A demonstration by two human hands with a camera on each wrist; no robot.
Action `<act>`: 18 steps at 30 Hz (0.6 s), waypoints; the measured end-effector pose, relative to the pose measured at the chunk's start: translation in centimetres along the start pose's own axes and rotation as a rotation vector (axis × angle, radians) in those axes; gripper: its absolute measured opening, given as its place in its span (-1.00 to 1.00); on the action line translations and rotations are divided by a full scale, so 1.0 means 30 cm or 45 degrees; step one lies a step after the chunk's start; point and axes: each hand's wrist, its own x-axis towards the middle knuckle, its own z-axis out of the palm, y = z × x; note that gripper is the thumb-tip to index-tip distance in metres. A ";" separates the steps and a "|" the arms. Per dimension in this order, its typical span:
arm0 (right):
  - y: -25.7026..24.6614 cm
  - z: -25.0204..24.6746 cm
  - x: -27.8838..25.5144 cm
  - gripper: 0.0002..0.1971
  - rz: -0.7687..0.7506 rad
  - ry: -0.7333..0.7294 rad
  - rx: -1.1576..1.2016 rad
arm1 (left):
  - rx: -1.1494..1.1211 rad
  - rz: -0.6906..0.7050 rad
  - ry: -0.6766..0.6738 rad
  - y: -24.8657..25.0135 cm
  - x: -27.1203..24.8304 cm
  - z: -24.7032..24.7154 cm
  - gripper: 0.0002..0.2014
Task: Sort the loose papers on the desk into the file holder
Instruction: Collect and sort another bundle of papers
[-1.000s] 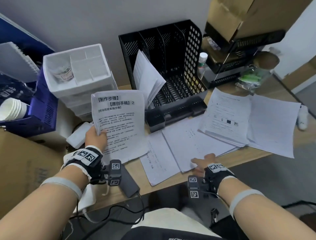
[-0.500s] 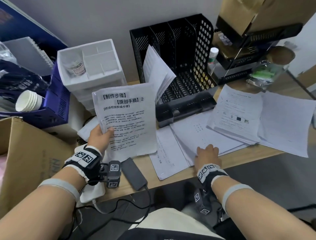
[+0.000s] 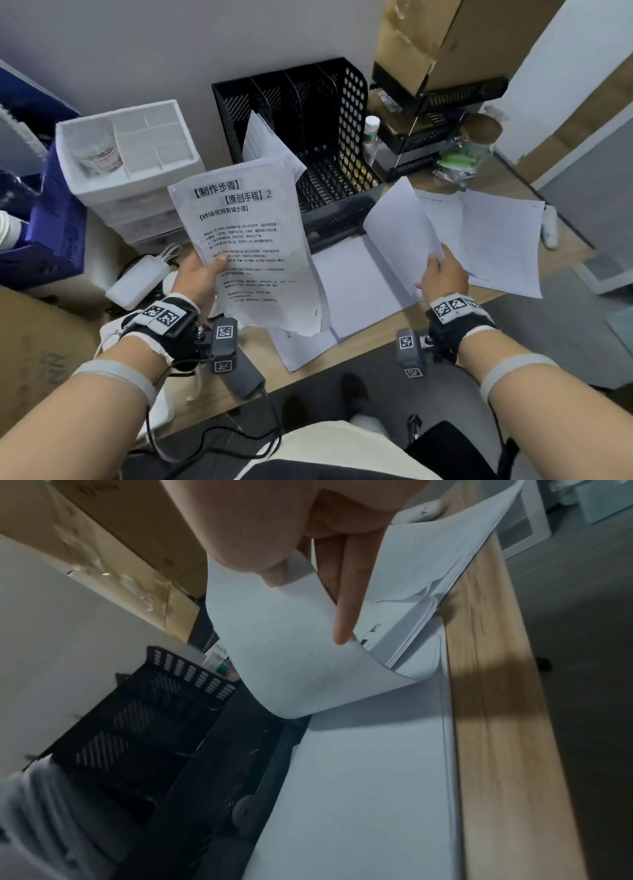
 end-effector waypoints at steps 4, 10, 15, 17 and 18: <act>0.004 0.021 -0.107 -0.67 -0.289 -0.431 -0.218 | -0.043 -0.012 -0.040 0.015 0.015 0.054 -0.75; 0.051 0.133 -0.205 -0.64 -0.334 -1.106 -0.388 | -0.002 -0.045 -0.068 0.056 0.034 0.150 -0.71; 0.125 0.049 -0.087 -0.68 -0.132 -0.831 -0.174 | 0.167 -0.043 -0.184 0.048 0.040 0.259 -0.76; 0.171 -0.020 -0.022 -0.70 -0.028 -0.727 -0.153 | 0.220 -0.083 -0.237 0.030 0.047 0.339 -0.76; 0.198 -0.049 0.008 -0.68 0.026 -0.694 -0.147 | 0.247 -0.101 -0.257 0.020 0.049 0.372 -0.76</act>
